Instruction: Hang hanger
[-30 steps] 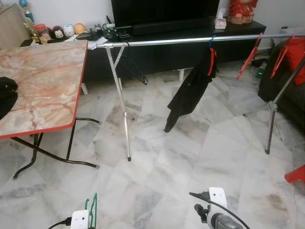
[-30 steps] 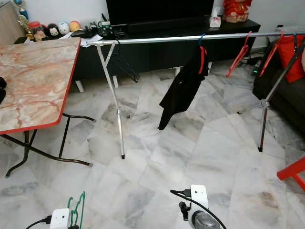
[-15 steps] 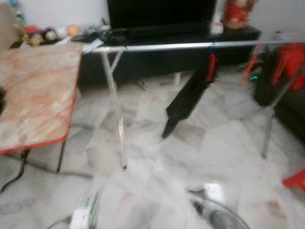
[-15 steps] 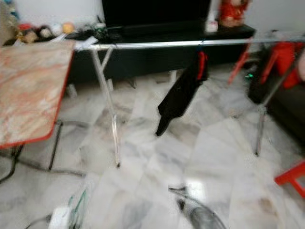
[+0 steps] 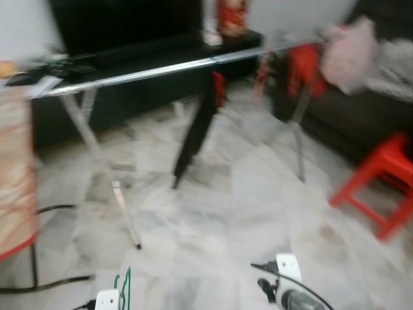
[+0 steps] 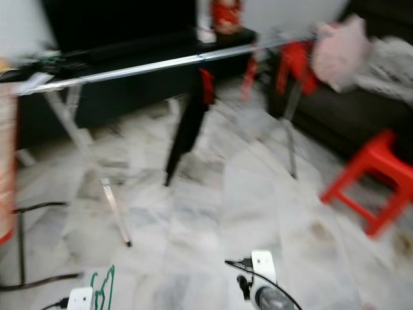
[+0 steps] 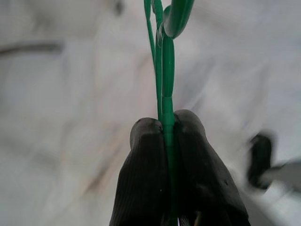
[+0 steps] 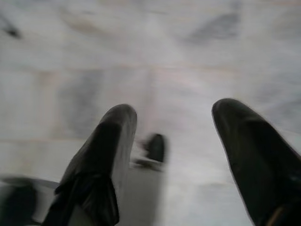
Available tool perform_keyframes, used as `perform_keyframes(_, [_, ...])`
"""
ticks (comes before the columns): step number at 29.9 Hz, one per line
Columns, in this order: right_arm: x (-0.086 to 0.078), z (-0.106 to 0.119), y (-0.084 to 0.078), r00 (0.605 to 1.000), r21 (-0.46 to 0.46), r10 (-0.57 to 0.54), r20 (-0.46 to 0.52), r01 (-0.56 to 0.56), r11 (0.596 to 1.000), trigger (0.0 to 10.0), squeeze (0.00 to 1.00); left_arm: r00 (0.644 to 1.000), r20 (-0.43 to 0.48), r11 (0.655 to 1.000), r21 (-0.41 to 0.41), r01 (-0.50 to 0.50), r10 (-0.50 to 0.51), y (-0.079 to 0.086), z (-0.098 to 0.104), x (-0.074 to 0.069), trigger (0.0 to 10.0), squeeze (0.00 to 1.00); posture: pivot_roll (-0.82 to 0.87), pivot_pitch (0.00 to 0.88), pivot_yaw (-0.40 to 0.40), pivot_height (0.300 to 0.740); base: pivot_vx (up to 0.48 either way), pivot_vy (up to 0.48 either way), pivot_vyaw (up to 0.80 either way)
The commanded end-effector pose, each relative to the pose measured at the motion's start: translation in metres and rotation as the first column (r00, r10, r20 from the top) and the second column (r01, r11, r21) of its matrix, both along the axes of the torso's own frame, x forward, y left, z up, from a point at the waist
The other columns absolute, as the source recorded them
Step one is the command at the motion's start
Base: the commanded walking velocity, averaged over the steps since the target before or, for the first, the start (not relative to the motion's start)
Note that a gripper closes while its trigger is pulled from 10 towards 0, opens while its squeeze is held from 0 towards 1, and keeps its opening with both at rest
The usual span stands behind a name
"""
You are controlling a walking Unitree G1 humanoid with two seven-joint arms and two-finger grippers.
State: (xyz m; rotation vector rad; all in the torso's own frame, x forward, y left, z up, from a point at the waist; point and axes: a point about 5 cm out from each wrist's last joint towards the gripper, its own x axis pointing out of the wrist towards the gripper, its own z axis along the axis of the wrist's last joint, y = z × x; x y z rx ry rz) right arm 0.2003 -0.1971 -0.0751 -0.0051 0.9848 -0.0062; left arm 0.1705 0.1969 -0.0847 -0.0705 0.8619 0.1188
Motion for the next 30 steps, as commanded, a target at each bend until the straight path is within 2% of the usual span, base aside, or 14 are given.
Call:
perform_keyframes(1, [0.0072,0.0023,0.0124,1.0,0.026,0.015,0.023,-0.016,1.0,10.0,0.0,0.999,-0.044,1.0,0.023,-0.003,0.004,0.0089,-0.0049,-0.0138,10.0,0.0,-0.07,0.0,0.063,0.732,0.0,0.0,-0.63])
perform_keyframes(10, [0.0087,0.003,0.016,0.999,0.037,0.036,0.037,-0.037,0.999,10.0,0.0,0.999,-0.036,1.0,0.021,0.02,-0.019,0.0056,-0.0037,-0.0099,10.0,0.0,-0.07,0.0,0.064,0.732,0.0,0.0,-0.07])
perform_keyframes(30, [0.0107,0.0041,0.0175,0.995,0.032,0.094,0.035,-0.095,0.995,10.0,0.0,0.999,-0.049,1.0,0.017,0.014,-0.013,0.0048,-0.005,-0.0116,10.0,0.0,-0.07,0.0,0.059,0.732,0.317,0.0,0.0])
